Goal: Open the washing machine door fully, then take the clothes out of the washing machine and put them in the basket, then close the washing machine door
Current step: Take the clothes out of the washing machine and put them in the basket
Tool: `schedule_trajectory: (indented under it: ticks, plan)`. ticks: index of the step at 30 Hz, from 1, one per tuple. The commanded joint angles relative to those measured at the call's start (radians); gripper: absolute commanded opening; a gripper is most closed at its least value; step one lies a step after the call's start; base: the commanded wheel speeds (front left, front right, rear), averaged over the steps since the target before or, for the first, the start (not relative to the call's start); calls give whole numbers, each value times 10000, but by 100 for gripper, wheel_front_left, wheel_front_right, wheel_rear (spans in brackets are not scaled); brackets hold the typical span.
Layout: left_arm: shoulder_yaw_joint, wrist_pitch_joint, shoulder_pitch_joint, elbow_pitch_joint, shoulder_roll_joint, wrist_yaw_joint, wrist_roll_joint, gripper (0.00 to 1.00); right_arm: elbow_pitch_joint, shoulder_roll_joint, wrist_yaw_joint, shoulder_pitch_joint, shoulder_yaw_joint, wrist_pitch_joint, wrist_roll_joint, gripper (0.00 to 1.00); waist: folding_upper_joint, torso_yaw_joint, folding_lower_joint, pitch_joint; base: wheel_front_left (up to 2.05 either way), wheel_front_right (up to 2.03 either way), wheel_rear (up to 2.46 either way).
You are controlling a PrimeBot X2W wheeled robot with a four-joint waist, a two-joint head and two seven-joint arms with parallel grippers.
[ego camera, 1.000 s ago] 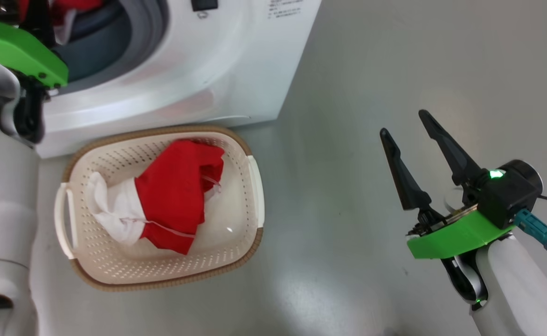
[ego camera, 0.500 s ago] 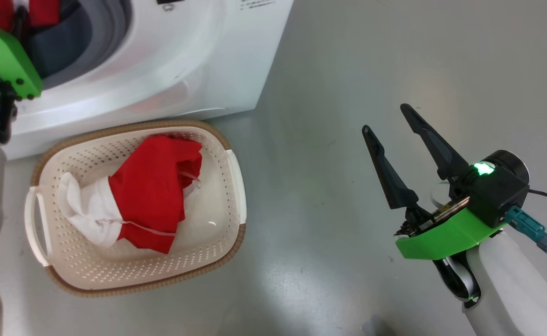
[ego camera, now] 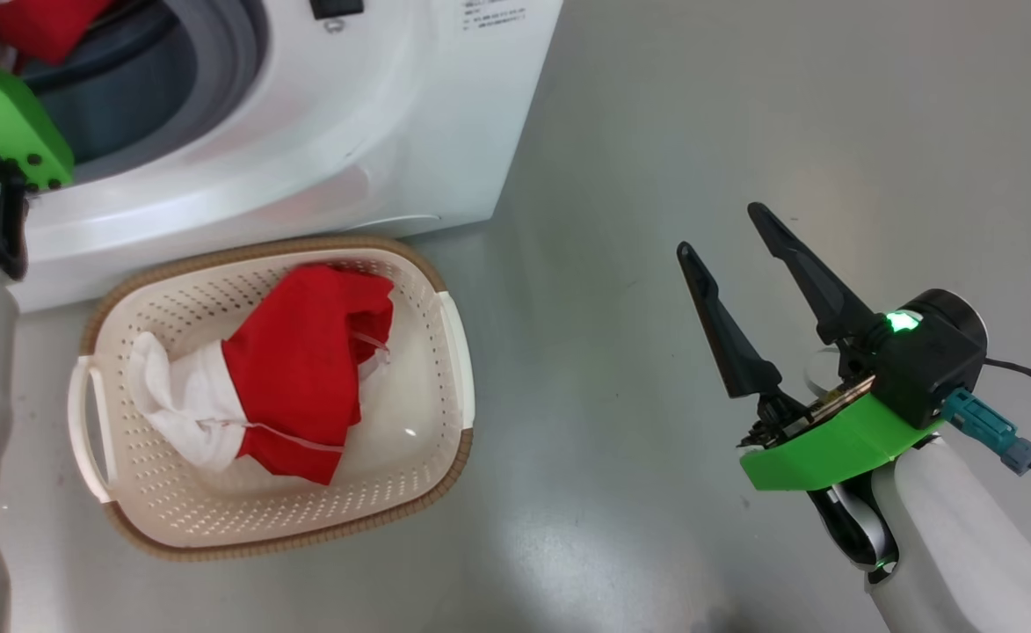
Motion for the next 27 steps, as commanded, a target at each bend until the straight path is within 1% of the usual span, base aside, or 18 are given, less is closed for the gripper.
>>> schedule_trajectory:
  ticks: [1,4,6,9,15,21,27]
  plan:
    - [168,-219,185,-158,423,-48,-85,0,-173,-56,63,107,208,-63,111,100,0,82,0,-111,0,0,0]
    - [357,-694,439,-141,226,-88,-340,0,-113,-69,63,155,210,-63,122,100,0,183,0,-331,0,0,0]
    - [466,-915,611,-134,126,-58,-476,0,-95,-85,63,206,185,-63,117,100,0,288,0,-468,0,0,0]
    - [628,-1174,936,-182,-6,-136,-678,0,-60,-90,63,299,181,-63,112,100,0,398,0,-744,0,0,0]
    - [841,-1372,1838,-616,40,-301,-838,0,36,-40,63,493,258,-63,136,100,0,409,0,-1406,0,0,0]
    - [1332,-1384,2943,-2349,173,-283,-791,0,88,-7,63,649,261,-63,163,100,0,477,0,-1865,0,0,0]
    - [1958,-1386,4350,-4226,20,-238,-537,0,133,60,63,854,115,-63,171,100,0,652,0,-2405,0,0,0]
